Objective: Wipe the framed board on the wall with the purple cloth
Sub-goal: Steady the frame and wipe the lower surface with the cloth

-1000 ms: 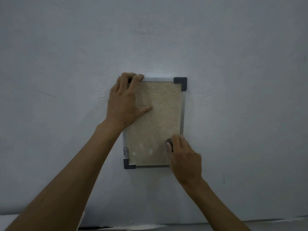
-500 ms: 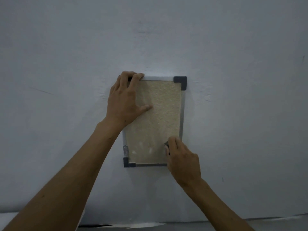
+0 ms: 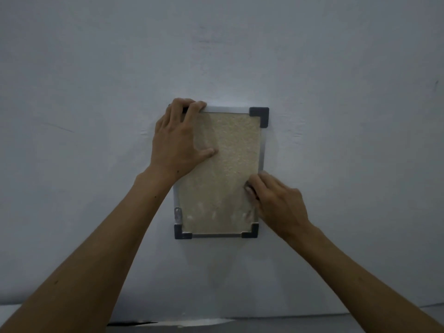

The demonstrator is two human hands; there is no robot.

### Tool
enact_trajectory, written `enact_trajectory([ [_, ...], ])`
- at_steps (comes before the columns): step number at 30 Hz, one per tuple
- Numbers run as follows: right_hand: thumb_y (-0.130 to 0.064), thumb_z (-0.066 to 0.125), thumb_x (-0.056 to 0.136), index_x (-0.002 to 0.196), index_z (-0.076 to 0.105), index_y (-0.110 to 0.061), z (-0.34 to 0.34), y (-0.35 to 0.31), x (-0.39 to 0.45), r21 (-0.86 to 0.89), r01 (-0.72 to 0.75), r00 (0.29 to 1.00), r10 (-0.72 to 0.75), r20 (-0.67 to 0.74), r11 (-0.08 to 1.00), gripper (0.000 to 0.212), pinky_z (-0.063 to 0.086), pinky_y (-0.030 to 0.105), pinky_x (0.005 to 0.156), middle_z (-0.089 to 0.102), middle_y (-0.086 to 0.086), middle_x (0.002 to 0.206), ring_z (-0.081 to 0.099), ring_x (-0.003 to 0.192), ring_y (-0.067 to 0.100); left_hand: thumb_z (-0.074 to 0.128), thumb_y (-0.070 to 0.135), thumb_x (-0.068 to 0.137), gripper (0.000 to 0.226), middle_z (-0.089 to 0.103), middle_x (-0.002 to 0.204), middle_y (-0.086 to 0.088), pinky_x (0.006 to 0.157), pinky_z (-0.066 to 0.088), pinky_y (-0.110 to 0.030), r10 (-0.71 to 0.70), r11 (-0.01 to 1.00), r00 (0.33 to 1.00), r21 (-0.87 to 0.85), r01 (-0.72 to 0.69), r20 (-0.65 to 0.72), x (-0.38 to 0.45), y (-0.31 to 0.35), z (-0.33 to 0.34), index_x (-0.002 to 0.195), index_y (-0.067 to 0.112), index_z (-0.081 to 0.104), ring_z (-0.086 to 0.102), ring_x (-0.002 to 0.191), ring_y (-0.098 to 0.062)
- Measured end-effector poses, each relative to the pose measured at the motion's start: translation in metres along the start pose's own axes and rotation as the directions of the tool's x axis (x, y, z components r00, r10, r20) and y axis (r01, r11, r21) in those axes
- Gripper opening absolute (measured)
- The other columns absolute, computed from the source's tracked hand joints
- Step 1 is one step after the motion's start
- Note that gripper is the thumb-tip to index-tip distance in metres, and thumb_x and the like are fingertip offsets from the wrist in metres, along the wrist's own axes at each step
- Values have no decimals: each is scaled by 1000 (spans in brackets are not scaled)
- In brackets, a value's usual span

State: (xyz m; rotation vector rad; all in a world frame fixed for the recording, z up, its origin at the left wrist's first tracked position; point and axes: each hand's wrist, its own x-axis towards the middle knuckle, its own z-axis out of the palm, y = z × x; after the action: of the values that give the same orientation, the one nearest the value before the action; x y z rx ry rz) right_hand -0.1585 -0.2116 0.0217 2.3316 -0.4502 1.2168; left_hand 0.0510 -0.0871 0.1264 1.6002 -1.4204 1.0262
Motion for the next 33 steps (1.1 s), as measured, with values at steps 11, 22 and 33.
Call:
enact_trajectory([
  [11,-18,59,99,99,59,-18,5,-7,-16,43,38,999,-38,20,998,1,46,33,42,60,-3,93,57,70,15,85,53,62,94,40,135,-5,103,41,-39,1,1000,1000,5,-1,7,0,3,-4,139,20,43,42,124,-21],
  [22,-31,57,102,94,60,-17,26,-18,-36,62,-101,990,107,-97,993,17,41,25,39,58,-4,86,51,59,9,85,53,62,94,39,136,-6,103,43,-42,1,1000,1000,4,-1,12,0,2,-2,140,20,43,42,125,-22],
  [33,-37,60,100,97,60,-13,34,-55,-25,172,-465,854,491,-169,868,24,47,28,40,63,0,85,58,55,15,85,53,62,92,38,136,-6,101,41,-41,-1,1000,1000,-13,1,14,0,4,0,138,20,43,42,124,-23],
])
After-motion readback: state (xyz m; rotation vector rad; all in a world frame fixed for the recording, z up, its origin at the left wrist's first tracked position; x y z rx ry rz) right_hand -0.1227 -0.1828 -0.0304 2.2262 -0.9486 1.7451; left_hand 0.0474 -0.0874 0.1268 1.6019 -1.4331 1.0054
